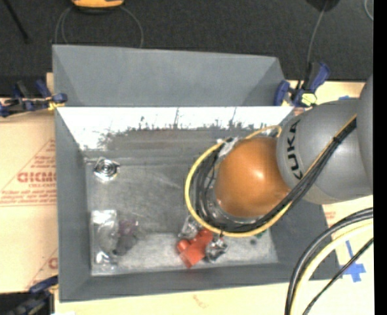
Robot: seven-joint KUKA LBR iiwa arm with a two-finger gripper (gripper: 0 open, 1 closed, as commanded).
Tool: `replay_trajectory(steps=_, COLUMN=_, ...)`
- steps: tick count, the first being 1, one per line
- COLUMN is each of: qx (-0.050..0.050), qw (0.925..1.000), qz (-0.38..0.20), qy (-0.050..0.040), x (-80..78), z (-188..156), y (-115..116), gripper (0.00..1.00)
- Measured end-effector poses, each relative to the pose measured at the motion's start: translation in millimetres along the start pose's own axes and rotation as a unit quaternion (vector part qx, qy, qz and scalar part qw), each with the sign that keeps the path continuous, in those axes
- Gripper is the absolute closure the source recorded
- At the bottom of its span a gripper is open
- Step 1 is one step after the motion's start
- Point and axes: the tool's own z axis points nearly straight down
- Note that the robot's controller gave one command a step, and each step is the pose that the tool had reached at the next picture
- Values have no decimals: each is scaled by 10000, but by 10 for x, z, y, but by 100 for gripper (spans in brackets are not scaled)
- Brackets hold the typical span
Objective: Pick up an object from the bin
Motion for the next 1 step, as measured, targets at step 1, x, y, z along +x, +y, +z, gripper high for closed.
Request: replay_trajectory(steps=1, qx=-21, qw=10000, qz=27, qy=40, x=-11, z=-19, y=-13, gripper=100)
